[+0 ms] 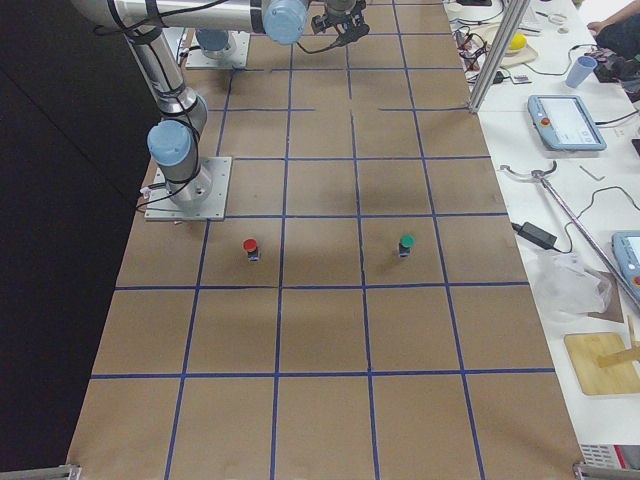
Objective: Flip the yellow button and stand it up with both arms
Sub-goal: 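Carry the button toward the right gripper while the right gripper approaches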
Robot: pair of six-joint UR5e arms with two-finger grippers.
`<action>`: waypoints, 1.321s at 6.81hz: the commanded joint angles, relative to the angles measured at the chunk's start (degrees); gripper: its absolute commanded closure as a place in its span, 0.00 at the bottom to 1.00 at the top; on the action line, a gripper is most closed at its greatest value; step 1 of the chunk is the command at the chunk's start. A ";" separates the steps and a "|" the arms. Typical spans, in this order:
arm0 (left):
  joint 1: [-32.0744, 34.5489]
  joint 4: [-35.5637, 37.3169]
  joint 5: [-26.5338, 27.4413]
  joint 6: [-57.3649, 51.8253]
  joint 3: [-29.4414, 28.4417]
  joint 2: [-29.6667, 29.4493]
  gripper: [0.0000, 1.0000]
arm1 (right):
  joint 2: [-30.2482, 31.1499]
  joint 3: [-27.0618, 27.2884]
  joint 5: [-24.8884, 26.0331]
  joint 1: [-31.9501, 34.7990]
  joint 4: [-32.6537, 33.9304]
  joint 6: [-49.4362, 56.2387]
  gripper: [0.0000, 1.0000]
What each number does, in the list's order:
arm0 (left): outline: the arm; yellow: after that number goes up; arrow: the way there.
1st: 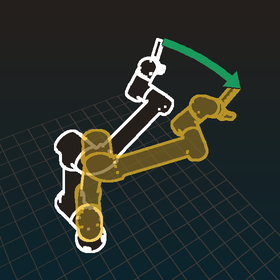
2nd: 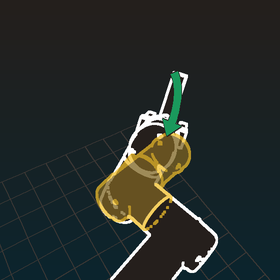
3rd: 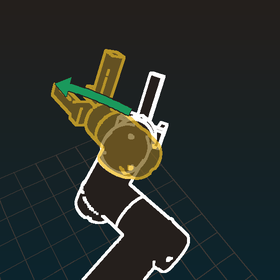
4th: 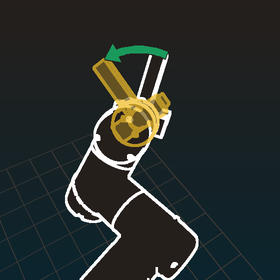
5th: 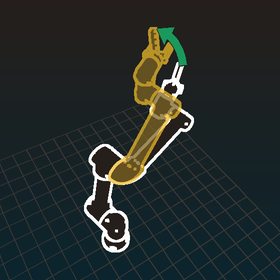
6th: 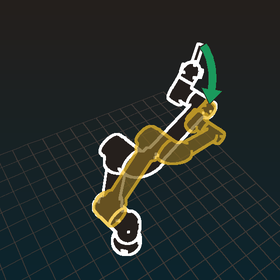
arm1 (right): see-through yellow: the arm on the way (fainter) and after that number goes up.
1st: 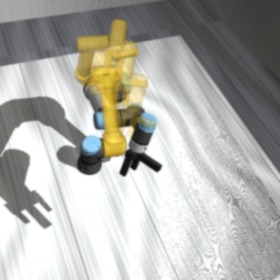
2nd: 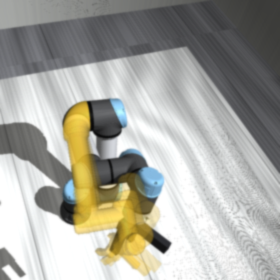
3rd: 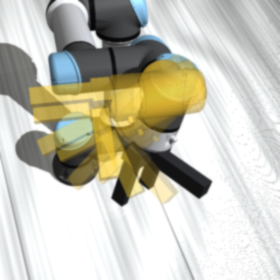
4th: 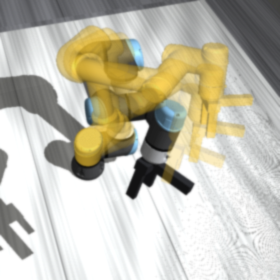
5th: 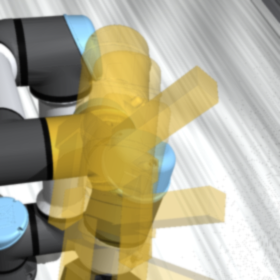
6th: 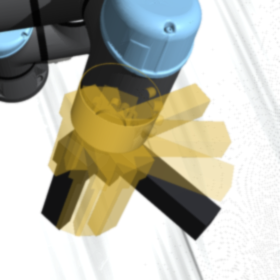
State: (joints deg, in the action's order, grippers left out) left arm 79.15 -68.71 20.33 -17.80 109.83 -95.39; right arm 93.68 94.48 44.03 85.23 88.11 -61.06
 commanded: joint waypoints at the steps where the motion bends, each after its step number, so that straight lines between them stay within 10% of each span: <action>1: 0.65 0.42 -7.12 0.57 1.18 -0.06 0.98 | -1.99 0.01 -3.24 -0.07 5.01 -8.31 0.00; 3: 0.74 0.42 -11.76 0.84 2.05 -1.11 0.98 | -6.20 0.01 -3.43 0.46 16.52 -17.13 0.00; 9: 4.69 1.64 -15.75 7.25 0.12 -1.37 0.99 | -8.51 -0.43 -3.42 6.00 22.18 -19.01 0.00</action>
State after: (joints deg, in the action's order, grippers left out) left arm 83.69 -67.34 4.63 -11.12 110.03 -96.75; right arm 85.18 94.28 40.79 91.32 109.58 -80.11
